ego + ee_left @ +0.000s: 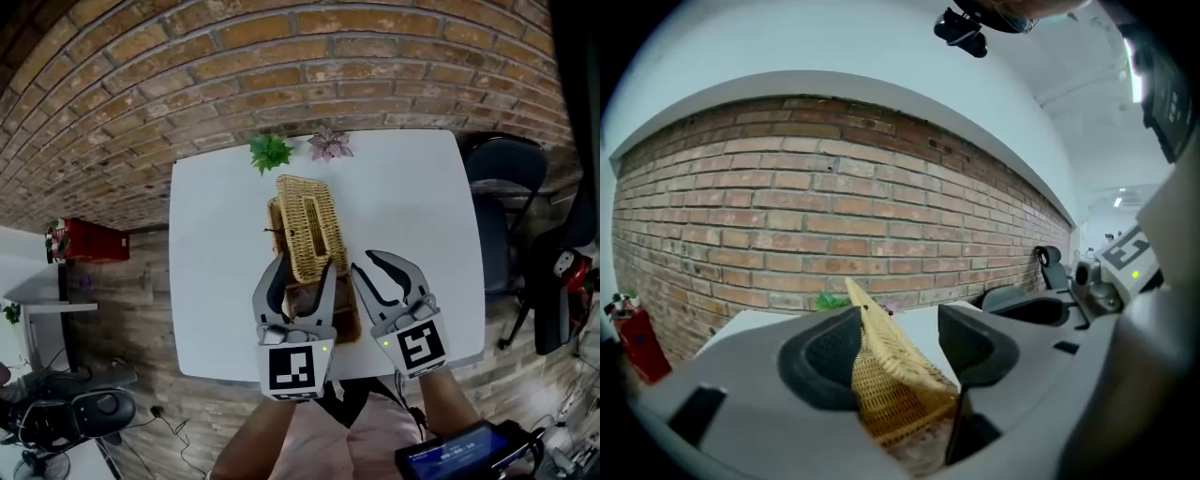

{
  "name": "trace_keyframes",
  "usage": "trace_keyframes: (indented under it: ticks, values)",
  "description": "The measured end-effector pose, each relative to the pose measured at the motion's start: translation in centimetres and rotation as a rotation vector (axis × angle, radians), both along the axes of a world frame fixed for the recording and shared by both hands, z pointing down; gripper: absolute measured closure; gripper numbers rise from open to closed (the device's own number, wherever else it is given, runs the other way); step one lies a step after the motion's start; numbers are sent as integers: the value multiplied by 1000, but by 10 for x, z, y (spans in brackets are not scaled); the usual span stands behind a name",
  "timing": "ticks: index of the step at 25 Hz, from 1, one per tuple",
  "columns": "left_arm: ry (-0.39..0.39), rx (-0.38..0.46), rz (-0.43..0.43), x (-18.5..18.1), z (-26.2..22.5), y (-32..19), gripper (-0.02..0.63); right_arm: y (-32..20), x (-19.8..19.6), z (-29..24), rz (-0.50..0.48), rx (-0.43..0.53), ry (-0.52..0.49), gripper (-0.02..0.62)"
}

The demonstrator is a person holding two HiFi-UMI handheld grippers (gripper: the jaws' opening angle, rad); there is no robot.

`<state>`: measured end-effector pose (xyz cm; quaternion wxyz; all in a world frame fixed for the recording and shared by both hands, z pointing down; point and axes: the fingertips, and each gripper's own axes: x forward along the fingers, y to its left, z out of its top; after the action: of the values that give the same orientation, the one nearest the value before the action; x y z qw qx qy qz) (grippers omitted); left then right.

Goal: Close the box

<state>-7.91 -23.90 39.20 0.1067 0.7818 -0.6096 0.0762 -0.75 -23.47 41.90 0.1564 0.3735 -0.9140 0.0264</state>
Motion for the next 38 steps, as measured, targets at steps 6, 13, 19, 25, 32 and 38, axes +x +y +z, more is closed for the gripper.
trace_keyframes:
  ticks: [6, 13, 19, 25, 32, 38]
  values:
    - [-16, -30, -29, -18, 17, 2, 356, 1, -3, 2, -3, -6, 2, 486]
    - [-12, -34, -39, -25, 21, 1, 356, -2, -6, 5, 1, -12, 6, 485]
    - [4, -6, -76, -32, 12, 1, 356, -3, -5, 0, 2, 5, 8, 483]
    - [-17, 79, -105, -43, -27, 12, 356, 0, -2, -29, 46, 10, -63, 482]
    - [-16, 227, -134, -49, -99, 39, 402, 9, 8, -85, 109, 40, -115, 546]
    - [-28, 330, -165, -45, -145, 67, 581, 22, 11, -138, 119, 133, -163, 594]
